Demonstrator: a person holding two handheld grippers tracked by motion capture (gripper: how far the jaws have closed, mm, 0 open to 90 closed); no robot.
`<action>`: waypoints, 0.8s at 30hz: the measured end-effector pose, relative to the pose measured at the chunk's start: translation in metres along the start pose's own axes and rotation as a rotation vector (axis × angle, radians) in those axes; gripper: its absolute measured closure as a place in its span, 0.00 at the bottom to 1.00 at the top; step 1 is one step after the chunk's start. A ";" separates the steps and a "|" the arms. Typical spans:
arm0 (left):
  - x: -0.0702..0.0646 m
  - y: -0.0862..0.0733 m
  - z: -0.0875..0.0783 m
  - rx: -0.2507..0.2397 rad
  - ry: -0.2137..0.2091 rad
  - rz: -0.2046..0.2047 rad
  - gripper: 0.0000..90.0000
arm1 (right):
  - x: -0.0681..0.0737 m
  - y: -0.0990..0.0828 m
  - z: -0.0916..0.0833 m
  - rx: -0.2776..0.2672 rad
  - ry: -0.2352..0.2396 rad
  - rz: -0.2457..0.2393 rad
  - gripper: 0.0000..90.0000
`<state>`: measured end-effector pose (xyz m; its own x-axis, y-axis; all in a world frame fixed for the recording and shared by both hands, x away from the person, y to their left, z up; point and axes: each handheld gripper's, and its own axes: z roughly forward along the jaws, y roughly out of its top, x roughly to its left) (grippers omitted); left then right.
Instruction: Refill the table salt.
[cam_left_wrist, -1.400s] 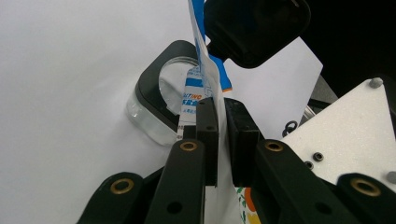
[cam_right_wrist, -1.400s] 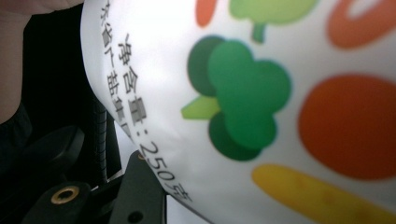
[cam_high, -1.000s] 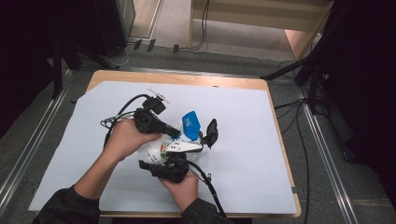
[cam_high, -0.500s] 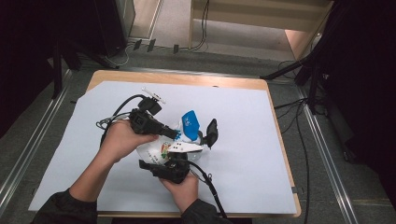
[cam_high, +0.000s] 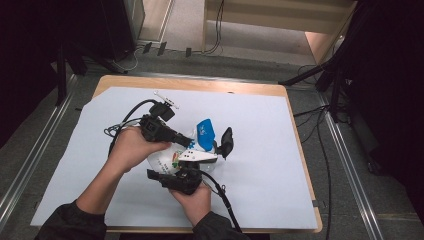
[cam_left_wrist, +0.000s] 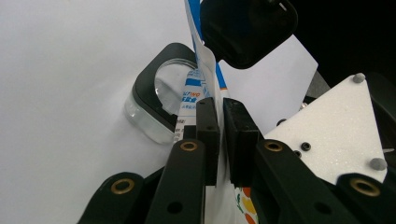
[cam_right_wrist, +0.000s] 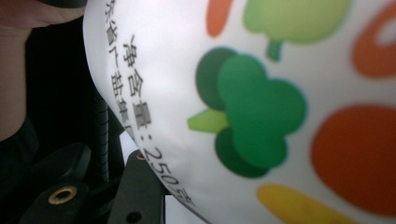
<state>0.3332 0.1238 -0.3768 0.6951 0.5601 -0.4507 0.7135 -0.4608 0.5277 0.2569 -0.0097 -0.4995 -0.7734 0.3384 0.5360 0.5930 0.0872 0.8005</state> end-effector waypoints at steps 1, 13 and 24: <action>0.000 0.000 0.000 0.000 0.001 0.002 0.97 | 0.000 0.000 0.000 0.003 -0.009 -0.003 0.70; 0.002 -0.003 -0.002 -0.016 -0.021 0.004 0.93 | 0.000 0.000 -0.001 -0.006 0.019 0.015 0.74; 0.006 -0.007 -0.003 -0.026 -0.035 0.015 0.92 | 0.000 -0.001 0.000 0.002 0.061 0.021 0.74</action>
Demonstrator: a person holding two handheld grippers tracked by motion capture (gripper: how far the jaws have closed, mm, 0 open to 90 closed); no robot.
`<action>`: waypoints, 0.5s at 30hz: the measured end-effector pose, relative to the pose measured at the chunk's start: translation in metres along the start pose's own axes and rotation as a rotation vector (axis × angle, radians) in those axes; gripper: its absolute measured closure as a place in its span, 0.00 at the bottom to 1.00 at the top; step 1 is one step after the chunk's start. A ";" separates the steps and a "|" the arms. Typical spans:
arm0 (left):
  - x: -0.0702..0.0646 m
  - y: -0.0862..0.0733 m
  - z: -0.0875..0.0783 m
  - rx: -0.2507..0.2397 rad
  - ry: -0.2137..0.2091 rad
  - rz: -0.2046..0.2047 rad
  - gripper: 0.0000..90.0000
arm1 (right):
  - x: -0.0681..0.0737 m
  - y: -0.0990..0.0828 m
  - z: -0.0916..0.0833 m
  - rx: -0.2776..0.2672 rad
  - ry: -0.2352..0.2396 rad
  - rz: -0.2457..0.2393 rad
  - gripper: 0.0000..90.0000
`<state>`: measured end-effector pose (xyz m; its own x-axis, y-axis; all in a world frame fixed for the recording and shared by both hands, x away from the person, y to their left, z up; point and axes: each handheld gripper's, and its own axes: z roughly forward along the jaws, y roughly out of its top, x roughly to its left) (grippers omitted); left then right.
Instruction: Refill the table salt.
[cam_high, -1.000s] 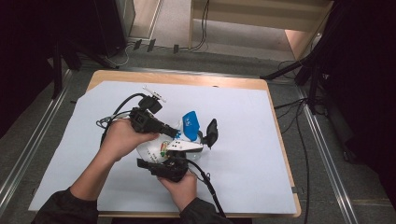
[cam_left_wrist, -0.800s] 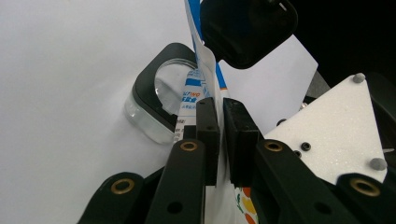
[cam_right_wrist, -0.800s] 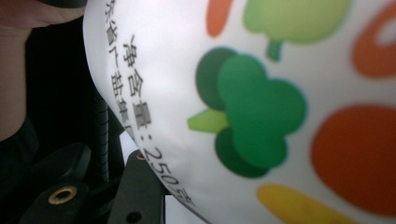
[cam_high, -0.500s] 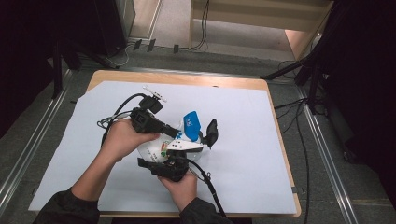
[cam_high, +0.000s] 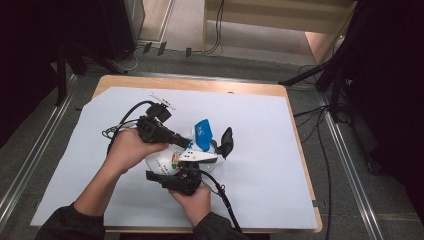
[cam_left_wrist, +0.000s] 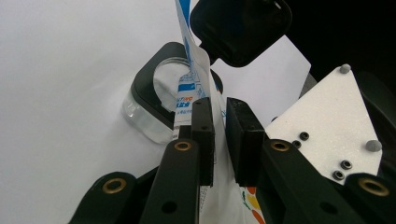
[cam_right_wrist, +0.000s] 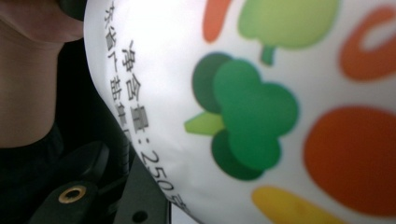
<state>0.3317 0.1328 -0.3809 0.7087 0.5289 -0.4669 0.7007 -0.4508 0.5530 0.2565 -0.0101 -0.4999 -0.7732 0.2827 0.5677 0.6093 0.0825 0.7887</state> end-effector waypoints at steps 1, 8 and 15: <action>0.000 0.000 0.000 -0.001 0.001 0.001 0.92 | 0.000 0.000 0.000 0.002 0.001 -0.001 0.74; 0.001 -0.001 0.003 -0.009 0.000 -0.013 0.93 | 0.000 0.001 -0.001 0.018 -0.007 -0.001 0.75; 0.002 0.001 0.005 -0.010 0.005 -0.030 0.93 | -0.002 0.002 -0.002 0.024 -0.011 0.010 0.75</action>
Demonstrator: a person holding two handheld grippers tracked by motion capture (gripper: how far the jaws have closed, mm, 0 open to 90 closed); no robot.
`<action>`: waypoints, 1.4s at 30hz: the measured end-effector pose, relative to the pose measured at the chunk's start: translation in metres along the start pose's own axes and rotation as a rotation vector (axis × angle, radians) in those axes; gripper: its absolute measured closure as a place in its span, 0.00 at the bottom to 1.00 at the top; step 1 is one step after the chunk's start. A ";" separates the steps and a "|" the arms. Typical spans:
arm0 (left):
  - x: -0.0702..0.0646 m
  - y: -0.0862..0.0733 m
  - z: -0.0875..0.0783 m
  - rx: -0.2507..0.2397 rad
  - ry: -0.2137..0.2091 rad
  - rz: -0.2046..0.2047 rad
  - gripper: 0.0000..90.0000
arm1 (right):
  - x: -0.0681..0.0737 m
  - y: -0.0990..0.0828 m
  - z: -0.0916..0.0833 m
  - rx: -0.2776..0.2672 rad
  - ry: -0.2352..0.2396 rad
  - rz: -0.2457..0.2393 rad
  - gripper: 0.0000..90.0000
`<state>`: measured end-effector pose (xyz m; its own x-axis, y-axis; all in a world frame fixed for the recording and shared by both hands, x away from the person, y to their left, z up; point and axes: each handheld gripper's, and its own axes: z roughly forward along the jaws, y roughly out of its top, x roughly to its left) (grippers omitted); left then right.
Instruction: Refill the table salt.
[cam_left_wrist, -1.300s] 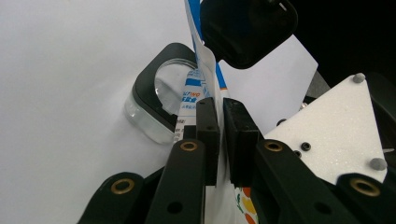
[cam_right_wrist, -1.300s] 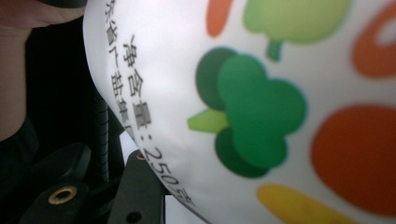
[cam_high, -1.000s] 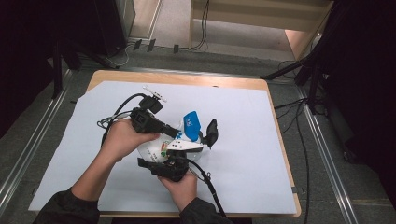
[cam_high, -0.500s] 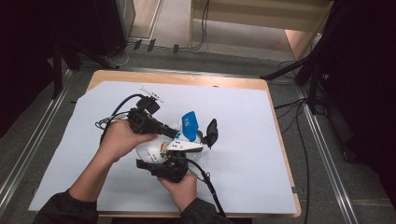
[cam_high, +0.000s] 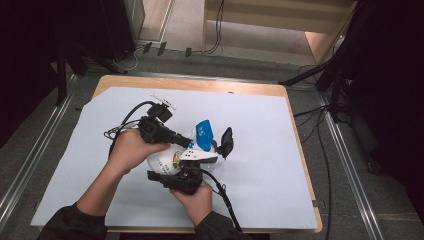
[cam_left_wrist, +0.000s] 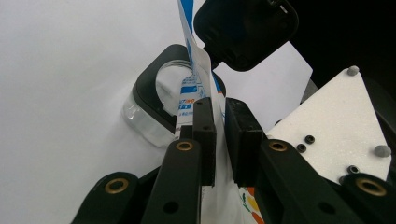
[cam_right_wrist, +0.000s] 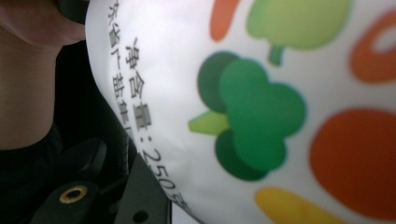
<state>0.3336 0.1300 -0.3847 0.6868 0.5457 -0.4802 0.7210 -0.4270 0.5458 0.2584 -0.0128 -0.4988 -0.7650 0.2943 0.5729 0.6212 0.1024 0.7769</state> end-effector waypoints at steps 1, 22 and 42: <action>0.000 0.000 0.000 -0.001 0.001 -0.001 0.94 | 0.000 0.000 0.000 0.001 -0.002 0.000 0.75; 0.001 0.000 0.005 -0.009 0.014 -0.024 0.96 | -0.001 0.001 0.000 0.028 -0.049 -0.018 0.74; -0.002 0.002 0.004 -0.012 0.019 -0.031 0.95 | 0.001 0.002 -0.001 0.007 -0.037 0.003 0.75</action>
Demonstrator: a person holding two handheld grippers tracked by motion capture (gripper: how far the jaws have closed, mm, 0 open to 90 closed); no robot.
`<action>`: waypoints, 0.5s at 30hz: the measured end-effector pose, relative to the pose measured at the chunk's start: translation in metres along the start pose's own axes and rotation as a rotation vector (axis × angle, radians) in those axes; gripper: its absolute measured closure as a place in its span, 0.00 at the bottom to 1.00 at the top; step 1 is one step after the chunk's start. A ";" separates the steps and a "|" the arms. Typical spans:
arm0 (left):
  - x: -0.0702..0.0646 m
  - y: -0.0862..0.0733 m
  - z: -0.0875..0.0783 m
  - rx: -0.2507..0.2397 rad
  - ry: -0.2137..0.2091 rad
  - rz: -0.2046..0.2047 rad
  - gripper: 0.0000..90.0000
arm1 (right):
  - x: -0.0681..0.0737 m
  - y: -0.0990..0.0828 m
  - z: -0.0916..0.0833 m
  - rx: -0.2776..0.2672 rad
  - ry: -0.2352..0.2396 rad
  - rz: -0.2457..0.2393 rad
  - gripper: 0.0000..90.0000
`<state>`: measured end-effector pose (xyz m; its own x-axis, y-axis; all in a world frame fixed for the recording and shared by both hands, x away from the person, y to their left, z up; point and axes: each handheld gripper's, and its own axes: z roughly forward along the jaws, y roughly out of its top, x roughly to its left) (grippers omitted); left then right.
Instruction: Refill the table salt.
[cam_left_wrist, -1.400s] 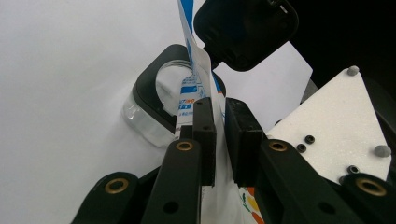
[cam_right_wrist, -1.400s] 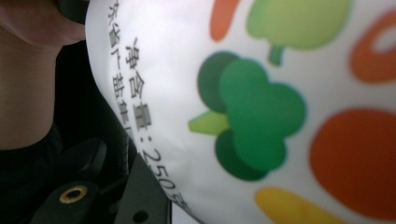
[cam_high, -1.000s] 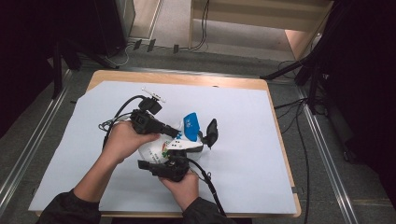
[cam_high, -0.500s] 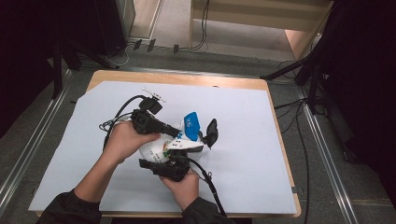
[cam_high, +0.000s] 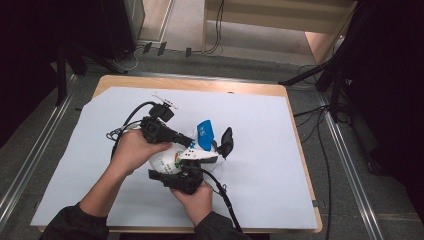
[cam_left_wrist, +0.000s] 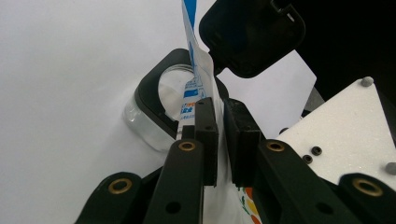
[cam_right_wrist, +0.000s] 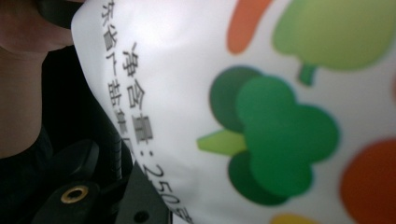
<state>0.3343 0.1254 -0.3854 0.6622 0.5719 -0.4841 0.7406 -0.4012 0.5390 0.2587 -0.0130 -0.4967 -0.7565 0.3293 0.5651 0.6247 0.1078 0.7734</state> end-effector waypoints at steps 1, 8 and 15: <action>0.000 0.000 0.000 0.000 -0.001 0.002 0.95 | 0.000 0.000 0.000 -0.001 0.002 0.001 0.75; 0.000 0.000 0.000 -0.001 0.001 0.006 0.95 | 0.000 0.000 0.000 0.000 -0.001 -0.002 0.75; 0.000 0.000 0.000 -0.004 -0.002 0.005 0.95 | 0.000 0.001 0.000 0.004 -0.003 -0.006 0.76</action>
<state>0.3340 0.1253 -0.3854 0.6660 0.5683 -0.4832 0.7370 -0.4013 0.5438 0.2589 -0.0134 -0.4961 -0.7600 0.3311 0.5593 0.6205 0.1134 0.7760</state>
